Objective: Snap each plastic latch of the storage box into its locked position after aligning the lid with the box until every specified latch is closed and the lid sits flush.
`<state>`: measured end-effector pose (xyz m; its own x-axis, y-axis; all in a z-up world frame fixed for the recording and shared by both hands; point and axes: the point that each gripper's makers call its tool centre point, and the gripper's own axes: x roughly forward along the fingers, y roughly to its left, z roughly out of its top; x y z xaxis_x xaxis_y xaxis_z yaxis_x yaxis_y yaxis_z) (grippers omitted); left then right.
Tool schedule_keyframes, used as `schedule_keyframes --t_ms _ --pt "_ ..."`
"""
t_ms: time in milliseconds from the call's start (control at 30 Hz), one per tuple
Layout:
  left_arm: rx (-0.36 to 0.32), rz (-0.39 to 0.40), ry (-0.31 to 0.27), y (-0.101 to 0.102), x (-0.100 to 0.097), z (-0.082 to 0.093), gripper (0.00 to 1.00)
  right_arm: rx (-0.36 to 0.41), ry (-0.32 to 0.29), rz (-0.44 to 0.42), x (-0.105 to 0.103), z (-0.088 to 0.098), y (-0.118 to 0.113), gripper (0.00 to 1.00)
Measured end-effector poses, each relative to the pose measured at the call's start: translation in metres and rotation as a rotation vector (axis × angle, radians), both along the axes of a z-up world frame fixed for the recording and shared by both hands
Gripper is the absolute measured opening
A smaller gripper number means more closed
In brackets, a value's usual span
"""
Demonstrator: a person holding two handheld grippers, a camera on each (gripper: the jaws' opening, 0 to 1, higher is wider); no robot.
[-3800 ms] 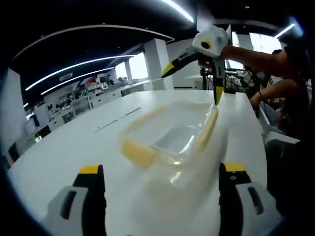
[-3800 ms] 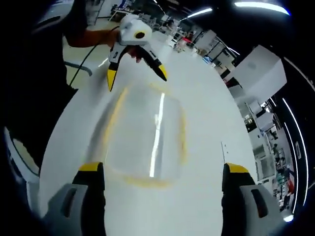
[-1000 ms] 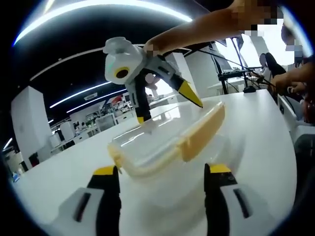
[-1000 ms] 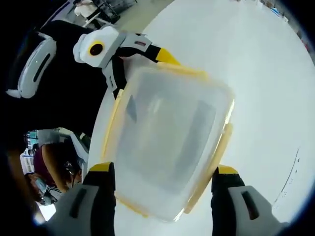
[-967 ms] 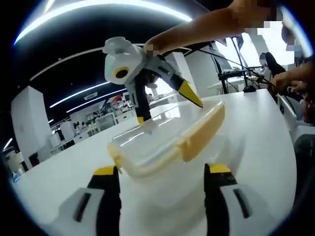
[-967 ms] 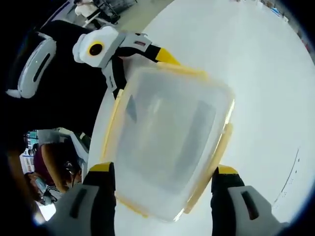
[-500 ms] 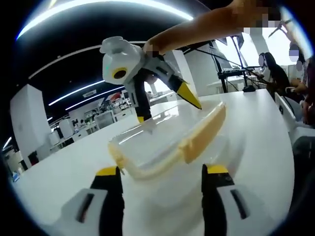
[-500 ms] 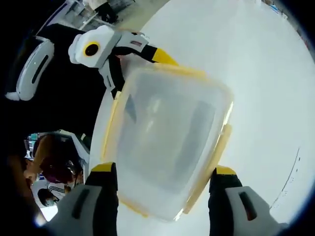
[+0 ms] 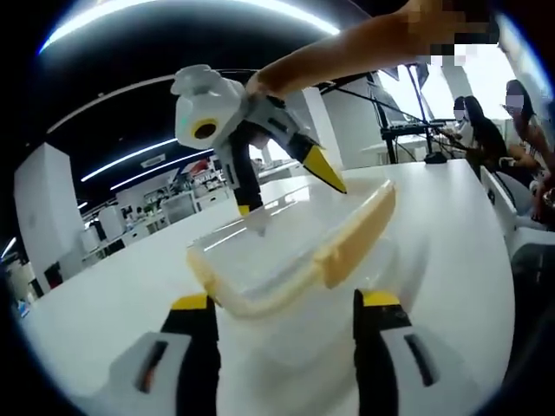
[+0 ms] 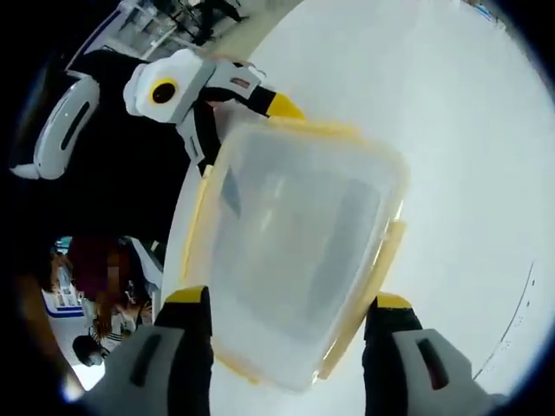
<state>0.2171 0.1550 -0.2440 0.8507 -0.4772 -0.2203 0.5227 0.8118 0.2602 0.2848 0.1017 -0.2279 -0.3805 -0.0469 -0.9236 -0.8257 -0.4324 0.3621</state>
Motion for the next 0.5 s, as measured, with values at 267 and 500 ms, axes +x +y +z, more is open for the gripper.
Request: schedule_keyframes --t_ms 267,500 --pt "-0.001 0.007 0.004 0.002 0.002 0.0 0.6 -0.042 0.022 0.018 -0.005 -0.006 -0.002 0.68" --pt "0.006 0.008 0.006 0.0 -0.001 0.0 0.6 -0.101 0.039 0.05 -0.008 -0.012 -0.005 0.69"
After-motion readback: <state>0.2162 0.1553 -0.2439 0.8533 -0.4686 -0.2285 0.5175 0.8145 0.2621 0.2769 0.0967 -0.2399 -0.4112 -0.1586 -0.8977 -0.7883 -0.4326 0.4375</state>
